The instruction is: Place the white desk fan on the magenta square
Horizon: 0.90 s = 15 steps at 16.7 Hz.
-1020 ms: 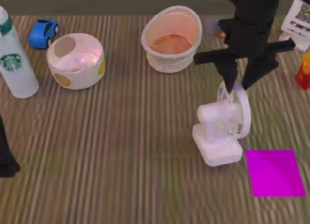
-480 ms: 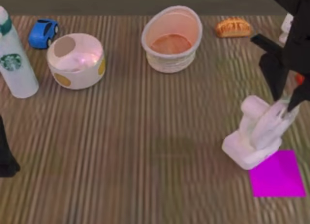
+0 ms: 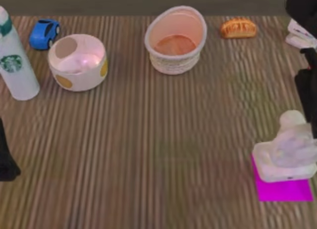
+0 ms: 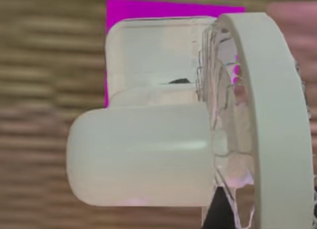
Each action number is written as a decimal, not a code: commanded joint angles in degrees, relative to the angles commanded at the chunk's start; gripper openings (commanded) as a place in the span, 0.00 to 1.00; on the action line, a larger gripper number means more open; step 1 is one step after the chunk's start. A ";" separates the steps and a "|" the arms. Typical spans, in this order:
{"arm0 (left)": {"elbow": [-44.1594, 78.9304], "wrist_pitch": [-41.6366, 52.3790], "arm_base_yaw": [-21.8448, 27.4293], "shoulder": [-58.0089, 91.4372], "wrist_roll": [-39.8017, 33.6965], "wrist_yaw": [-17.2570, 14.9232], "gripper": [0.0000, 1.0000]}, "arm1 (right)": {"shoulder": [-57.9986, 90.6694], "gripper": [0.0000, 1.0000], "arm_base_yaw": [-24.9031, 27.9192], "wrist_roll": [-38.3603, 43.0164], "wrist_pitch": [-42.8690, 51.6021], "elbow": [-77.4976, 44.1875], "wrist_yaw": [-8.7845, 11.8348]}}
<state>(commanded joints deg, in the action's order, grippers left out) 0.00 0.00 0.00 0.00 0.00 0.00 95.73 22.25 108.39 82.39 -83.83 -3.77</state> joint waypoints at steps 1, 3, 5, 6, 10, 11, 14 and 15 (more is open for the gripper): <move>0.00 0.00 0.00 0.00 0.00 0.00 1.00 | -0.87 0.00 0.39 2.34 -0.10 0.92 -0.42; 0.00 0.00 0.00 0.00 0.00 0.00 1.00 | -1.99 0.00 0.97 5.44 -0.21 2.06 -1.01; 0.00 0.00 0.00 0.00 0.00 0.00 1.00 | -2.23 0.00 1.12 6.11 -0.22 2.29 -1.14; 0.00 0.00 0.00 0.00 0.00 0.00 1.00 | -2.23 0.00 1.12 6.11 -0.22 2.29 -1.14; 0.00 0.00 0.00 0.00 0.00 0.00 1.00 | -1.98 0.00 0.85 6.11 -0.44 2.35 -1.07; 0.00 0.00 0.00 0.00 0.00 0.00 1.00 | -1.95 0.00 0.80 6.12 -1.22 3.12 -1.09; 0.00 0.00 0.00 0.00 0.00 0.00 1.00 | -1.87 0.00 0.70 5.99 -5.53 7.11 -1.12; 0.00 0.00 0.00 0.00 0.00 0.00 1.00 | -1.78 0.00 0.79 5.87 -6.94 8.49 -1.14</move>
<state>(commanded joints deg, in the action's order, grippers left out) 0.00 0.00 0.00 0.00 0.00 0.00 93.95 23.03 114.25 75.44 -75.34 -4.91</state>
